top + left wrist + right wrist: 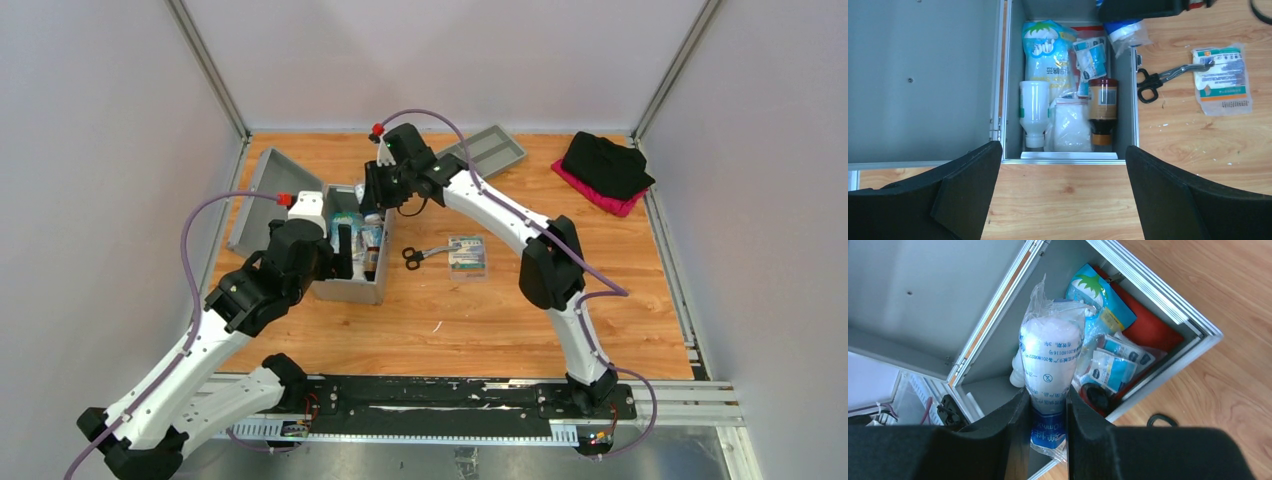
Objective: Organize the medicine kit
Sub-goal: Place the medical item at the medicine box.
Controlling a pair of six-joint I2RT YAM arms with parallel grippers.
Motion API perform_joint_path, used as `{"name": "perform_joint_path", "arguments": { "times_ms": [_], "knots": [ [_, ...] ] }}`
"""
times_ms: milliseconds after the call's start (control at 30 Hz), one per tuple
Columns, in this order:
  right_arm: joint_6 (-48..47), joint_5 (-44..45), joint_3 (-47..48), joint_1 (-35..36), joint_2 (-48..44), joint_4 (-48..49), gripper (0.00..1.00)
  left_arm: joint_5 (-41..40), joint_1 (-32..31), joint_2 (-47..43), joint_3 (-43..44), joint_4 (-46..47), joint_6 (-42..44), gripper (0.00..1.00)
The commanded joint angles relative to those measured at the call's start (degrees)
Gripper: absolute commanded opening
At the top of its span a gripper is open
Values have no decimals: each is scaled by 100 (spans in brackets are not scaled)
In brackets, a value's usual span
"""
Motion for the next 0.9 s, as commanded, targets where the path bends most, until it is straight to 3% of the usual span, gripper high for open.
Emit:
{"name": "perform_joint_path", "arguments": {
  "times_ms": [0,167,300,533,733,867],
  "knots": [
    [-287,-326,653,201,364,-376,33,-262,31,15,-42,-41,66,100],
    [-586,234,305,199,-17,-400,52,-50,117,158,-77,91,120,100],
    [-771,379,-53,129,-451,-397,59,298,208,339,-94,317,201,100],
    [-882,966,-1648,-103,-2047,-184,60,1076,329,999,-208,915,95,98],
    [-910,1732,-3518,-213,-3597,-83,57,1657,671,1833,-390,1500,-140,80],
    [-709,2102,-4478,-280,-4525,-83,54,2183,1228,2225,-585,1871,-261,71]
  ]
}}
